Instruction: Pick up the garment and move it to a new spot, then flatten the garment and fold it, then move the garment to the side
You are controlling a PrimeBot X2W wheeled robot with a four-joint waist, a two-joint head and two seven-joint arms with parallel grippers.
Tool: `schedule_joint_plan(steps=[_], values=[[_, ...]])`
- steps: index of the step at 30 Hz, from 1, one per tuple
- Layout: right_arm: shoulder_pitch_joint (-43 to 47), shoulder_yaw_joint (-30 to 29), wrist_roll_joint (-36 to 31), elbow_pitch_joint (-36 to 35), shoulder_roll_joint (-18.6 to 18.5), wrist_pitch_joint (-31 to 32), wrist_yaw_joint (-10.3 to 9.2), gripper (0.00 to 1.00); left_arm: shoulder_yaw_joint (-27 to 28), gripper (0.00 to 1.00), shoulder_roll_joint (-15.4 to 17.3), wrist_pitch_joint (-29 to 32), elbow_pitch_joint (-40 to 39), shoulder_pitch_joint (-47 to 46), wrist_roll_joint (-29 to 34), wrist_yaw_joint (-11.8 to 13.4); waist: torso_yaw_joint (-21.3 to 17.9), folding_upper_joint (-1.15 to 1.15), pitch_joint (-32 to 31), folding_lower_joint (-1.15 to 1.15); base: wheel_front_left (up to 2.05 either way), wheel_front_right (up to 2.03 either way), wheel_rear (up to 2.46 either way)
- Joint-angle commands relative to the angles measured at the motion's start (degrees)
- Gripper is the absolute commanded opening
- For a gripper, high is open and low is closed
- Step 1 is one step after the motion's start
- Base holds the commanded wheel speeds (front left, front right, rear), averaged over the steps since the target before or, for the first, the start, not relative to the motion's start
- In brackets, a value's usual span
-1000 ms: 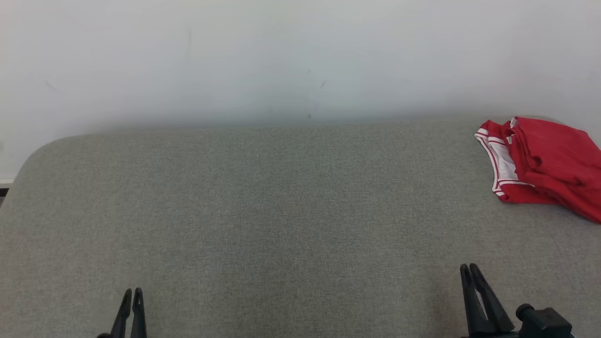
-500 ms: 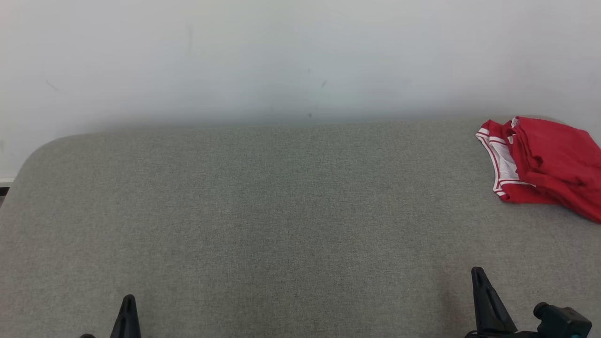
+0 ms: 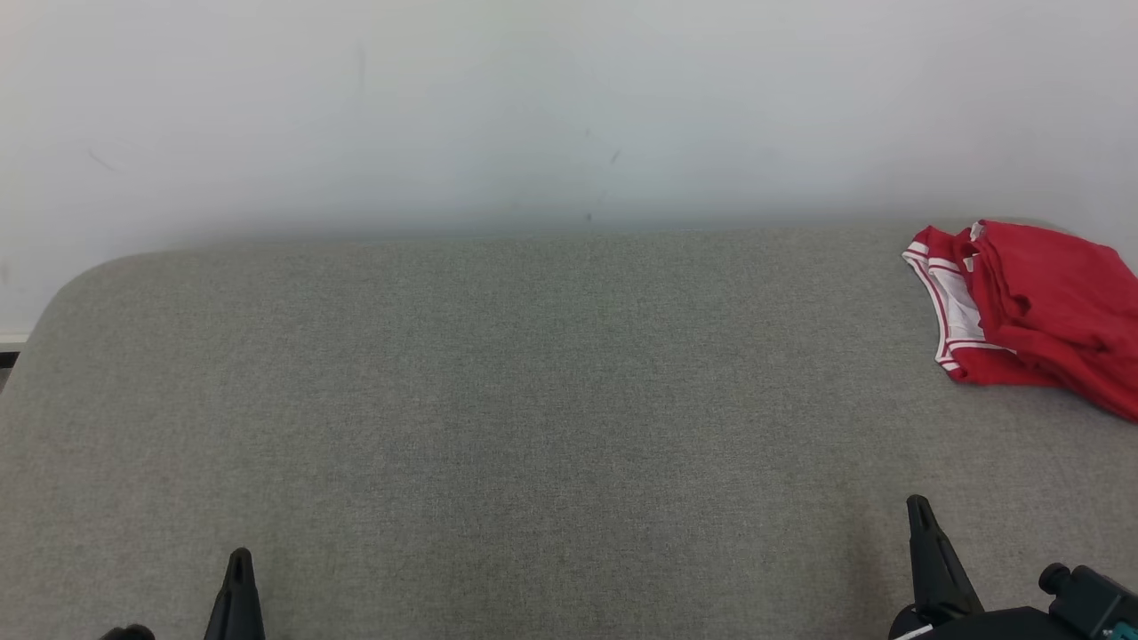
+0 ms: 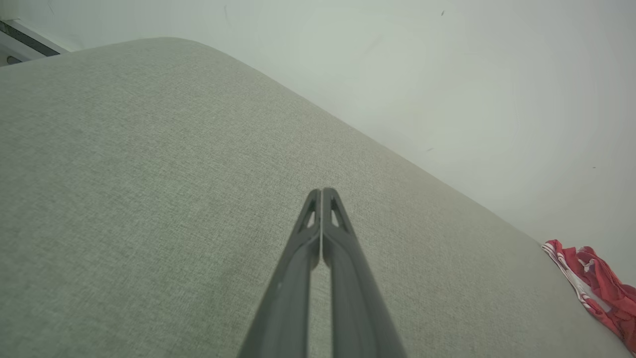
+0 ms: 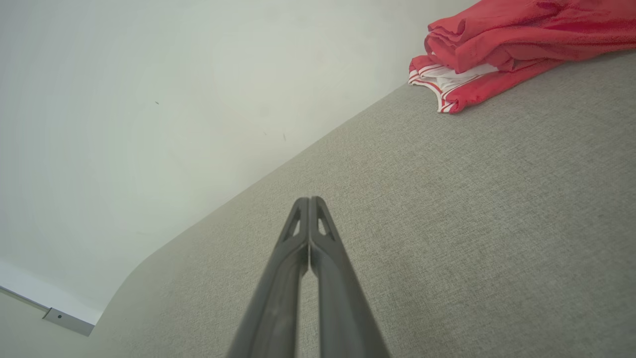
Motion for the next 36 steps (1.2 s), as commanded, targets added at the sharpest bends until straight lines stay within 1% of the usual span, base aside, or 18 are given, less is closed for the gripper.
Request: schedule_joint_plan(steps=[1, 7, 8, 9, 10, 36], values=[[-1.5, -0.4, 2.5, -0.5, -0.1, 0.5, -0.03, 0.00, 0.3, 0.00, 0.1, 0.5, -0.6, -1.6, -2.5, -0.2, 0.0, 0.00, 0.0, 0.00, 0.00, 0.00, 0.00], [-2.1, -0.9, 7.4, -0.2, 0.0, 1.6, -0.03, 0.00, 0.6, 0.00, -0.1, 1.8, -0.4, -2.2, -7.5, -0.5, 0.1, 0.00, 0.1, 0.00, 0.00, 0.00, 0.00], [-2.1, -0.9, 7.4, -0.2, 0.0, 1.6, -0.03, 0.00, 0.6, 0.00, -0.1, 1.8, -0.4, -2.2, -7.5, -0.5, 0.1, 0.00, 0.1, 0.00, 0.00, 0.00, 0.00], [-2.3, -1.0, 8.9, -0.1, 0.0, 1.9, -0.03, 0.00, 0.7, 0.00, -0.2, 2.2, -0.4, -2.3, -9.2, -0.6, 0.1, 0.00, 0.1, 0.00, 0.00, 0.00, 0.00], [-2.3, -1.0, 8.9, -0.1, 0.0, 1.9, -0.03, 0.00, 0.7, 0.00, -0.2, 2.2, -0.4, -2.3, -9.2, -0.6, 0.1, 0.00, 0.1, 0.00, 0.00, 0.00, 0.00], [-4.6, -3.0, 27.1, 1.1, 0.3, 6.2, -0.06, 0.00, 1.7, 0.00, -0.8, 7.0, 0.3, -4.5, -28.1, -1.7, 0.3, 0.00, 0.3, 0.00, 0.00, 0.00, 0.00]])
